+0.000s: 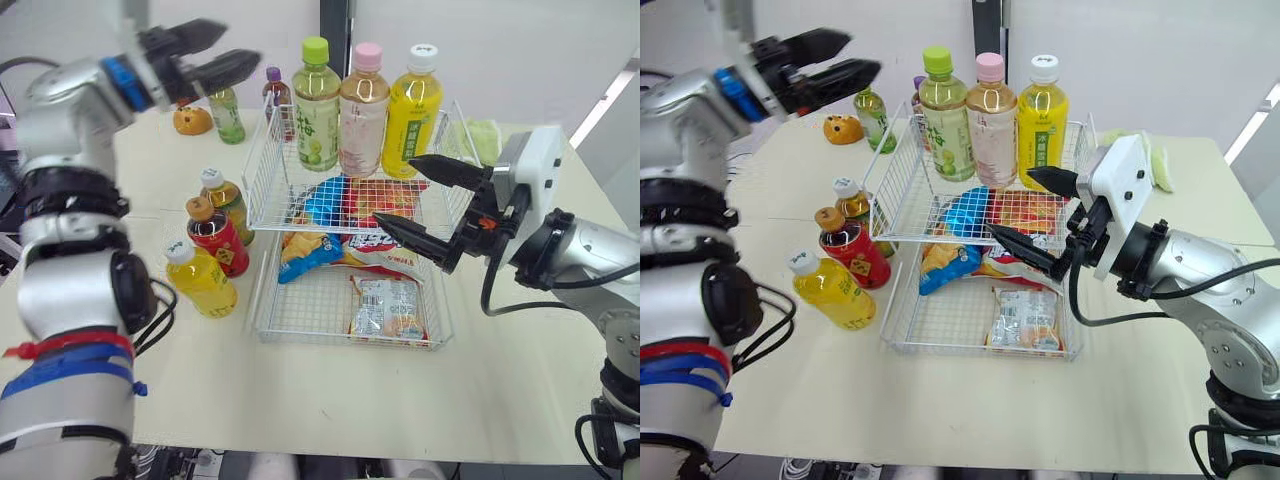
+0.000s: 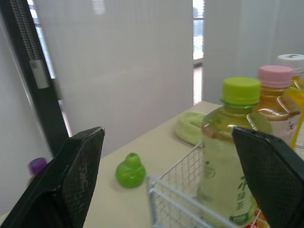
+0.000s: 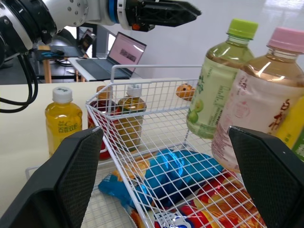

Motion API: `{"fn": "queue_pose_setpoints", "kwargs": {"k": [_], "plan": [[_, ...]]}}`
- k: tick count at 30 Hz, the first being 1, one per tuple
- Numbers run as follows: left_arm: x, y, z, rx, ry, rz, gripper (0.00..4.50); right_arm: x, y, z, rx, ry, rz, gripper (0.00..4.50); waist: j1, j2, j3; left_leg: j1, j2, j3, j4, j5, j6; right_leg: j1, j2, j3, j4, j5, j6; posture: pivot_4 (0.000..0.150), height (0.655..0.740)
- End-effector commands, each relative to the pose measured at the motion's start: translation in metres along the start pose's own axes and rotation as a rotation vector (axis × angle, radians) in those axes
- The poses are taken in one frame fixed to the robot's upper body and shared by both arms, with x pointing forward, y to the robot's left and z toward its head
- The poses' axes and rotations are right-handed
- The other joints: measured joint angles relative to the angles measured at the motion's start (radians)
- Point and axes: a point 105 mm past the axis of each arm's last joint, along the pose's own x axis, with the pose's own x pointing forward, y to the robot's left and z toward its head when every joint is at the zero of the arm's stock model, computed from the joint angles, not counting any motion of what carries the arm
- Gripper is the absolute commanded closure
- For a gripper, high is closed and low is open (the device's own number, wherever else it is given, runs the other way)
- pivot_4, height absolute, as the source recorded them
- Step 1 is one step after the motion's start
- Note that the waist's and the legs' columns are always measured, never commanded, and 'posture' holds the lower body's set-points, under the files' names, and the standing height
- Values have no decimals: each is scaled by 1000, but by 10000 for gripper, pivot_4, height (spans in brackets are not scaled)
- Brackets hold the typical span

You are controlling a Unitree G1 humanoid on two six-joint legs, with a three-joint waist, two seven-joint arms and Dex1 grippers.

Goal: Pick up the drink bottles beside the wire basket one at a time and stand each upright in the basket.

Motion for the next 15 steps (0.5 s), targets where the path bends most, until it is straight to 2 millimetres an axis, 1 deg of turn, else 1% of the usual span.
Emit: {"fn": "queue_pose_setpoints", "kwargs": {"k": [1,2,3,4,5,8,9,10,11,12,14,15], "plan": [[-51,-4,27,40,-62,104,624,6,3,9,-28,-52,121,0,-2,0,0,0,0,0,0,0,0,0,0,0,1,0,0,1500,7400],[-71,-6,24,28,-56,154,624,8,5,10,-24,-59,174,0,-4,0,0,0,0,0,1,0,0,0,0,0,1,0,0,1500,7400],[-86,-9,21,25,-48,194,624,10,6,10,-21,-66,212,0,-5,0,0,0,0,-1,2,0,0,0,0,0,2,0,0,1500,7400],[-102,-15,17,24,-36,231,624,12,5,10,-21,-74,246,0,-2,0,0,1,0,-1,2,0,0,1,0,0,3,0,0,1500,7400],[-125,-23,9,30,-9,281,624,15,5,11,-20,-81,296,0,1,0,0,1,0,-1,3,0,0,2,0,0,3,0,0,1500,7400],[-166,-48,-5,23,44,377,624,22,4,10,-17,-97,388,0,-1,-1,0,5,0,-1,4,0,0,6,-1,0,3,0,0,1500,7400],[-176,-56,-8,13,55,405,624,23,4,10,-15,-102,409,0,2,-1,-1,5,0,-1,4,0,0,7,-1,0,3,0,0,1500,7400],[-193,-71,-15,-11,77,436,624,25,3,10,-13,-109,437,0,6,-2,-1,6,0,-2,5,0,0,8,-1,-1,4,0,0,1500,7400],[-203,-82,-19,-27,96,458,624,27,3,10,-13,-114,455,0,8,-2,-1,6,1,-3,5,-1,1,8,-1,-2,4,0,0,1500,7400],[-218,-98,-26,-55,123,489,624,29,4,10,-10,-118,482,0,9,-2,-1,6,0,-3,6,-1,2,8,-1,-1,4,0,0,1500,7400],[-240,-128,-38,-107,180,540,624,32,5,9,-6,-126,519,0,10,-3,-2,6,1,-3,7,-2,2,9,-1,-1,4,0,0,1500,7400],[-247,-142,-42,-130,205,559,624,33,5,8,-4,-129,531,0,10,-4,-3,6,0,-3,7,-2,2,9,-2,-1,4,0,0,1500,7400]]}}
